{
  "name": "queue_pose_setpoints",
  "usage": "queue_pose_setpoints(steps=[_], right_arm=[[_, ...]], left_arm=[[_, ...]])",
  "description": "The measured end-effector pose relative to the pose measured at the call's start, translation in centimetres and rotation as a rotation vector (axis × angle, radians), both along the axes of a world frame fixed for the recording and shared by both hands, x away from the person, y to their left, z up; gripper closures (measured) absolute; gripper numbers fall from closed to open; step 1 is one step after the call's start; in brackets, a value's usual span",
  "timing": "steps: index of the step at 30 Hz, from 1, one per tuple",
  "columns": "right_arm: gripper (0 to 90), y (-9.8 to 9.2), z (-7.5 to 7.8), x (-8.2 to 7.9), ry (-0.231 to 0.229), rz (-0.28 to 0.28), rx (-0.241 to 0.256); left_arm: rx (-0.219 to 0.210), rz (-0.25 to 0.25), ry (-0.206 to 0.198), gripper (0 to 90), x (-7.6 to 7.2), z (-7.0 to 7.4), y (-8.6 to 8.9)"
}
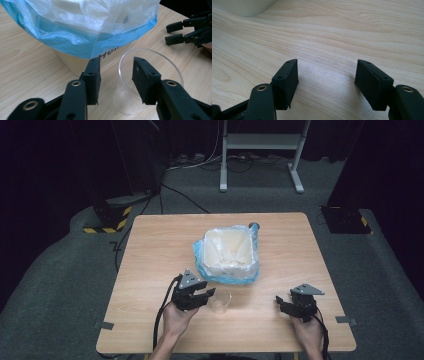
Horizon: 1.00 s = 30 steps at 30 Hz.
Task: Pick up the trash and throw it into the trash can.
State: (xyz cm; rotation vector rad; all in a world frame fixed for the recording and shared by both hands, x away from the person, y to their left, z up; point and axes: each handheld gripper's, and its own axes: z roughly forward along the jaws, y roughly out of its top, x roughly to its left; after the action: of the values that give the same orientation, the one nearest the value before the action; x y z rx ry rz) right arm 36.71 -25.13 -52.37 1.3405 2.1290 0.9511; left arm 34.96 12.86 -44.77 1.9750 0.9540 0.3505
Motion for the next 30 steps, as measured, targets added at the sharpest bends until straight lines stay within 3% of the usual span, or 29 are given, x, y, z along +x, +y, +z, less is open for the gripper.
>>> queue_pose_setpoints(steps=[10,30], right_arm=[[34.9,0.0,0.0,0.0,-0.001,0.0,-0.001],[34.9,0.0,0.0,0.01,-0.003,0.001,-0.002]], left_arm=[[0.01,-0.017,-0.007,72.6,0.21,-0.28,-0.54],[0.032,-0.028,-0.022,84.8,0.11,-0.65,-0.58]])
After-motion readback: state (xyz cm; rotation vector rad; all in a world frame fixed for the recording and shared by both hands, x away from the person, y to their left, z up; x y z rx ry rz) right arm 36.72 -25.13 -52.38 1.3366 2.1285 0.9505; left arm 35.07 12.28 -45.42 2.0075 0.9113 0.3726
